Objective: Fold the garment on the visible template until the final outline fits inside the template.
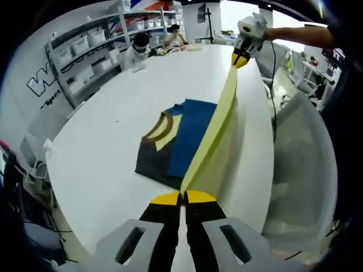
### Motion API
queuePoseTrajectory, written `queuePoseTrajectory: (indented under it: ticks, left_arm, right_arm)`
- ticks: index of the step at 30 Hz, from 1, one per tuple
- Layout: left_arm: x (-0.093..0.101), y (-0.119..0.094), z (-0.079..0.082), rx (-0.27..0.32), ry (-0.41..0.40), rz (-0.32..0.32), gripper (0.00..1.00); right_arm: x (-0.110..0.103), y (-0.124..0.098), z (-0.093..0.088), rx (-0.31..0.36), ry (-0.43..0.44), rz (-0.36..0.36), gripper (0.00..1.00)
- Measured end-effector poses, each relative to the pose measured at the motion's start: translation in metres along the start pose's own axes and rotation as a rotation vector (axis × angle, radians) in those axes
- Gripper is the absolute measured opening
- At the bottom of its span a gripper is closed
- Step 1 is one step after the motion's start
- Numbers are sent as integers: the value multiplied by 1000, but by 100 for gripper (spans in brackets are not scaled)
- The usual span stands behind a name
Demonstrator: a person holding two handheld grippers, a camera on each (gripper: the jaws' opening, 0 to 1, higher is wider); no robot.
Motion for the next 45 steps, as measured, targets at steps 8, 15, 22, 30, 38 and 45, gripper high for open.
queuePoseTrajectory:
  ticks: [8, 15, 22, 30, 38, 45]
  left_arm:
    - [-16, 5, 10, 4, -7, 27, 3]
    - [-33, 14, 17, 15, -41, 30, 3]
    - [-50, 25, 22, 15, -72, 36, 3]
    - [-65, 39, 20, 7, -96, 53, 3]
    - [-77, 60, 16, -28, -143, 60, 3]
    - [-82, 74, 15, -49, -167, 67, 3]
  right_arm:
    - [16, 0, 5, 19, -2, -17, 0]
    - [31, 2, 9, 43, 27, -28, 0]
    - [49, 6, 12, 65, 60, -39, 0]
    - [68, 16, 17, 65, 76, -44, 0]
    - [81, 33, 15, 54, 131, -50, 0]
    - [93, 43, 9, 38, 173, -55, 0]
Point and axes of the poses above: the point that each gripper's makers call its tool centre point, and the gripper's own axes: y roughly forward along the fingers, x roughly to its right, z roughly out of its top, the point moved 3 cm from there along -y, roughly backward along the fingers, and after that the axes turned 8 degrees about z, right-handed, at the moved point
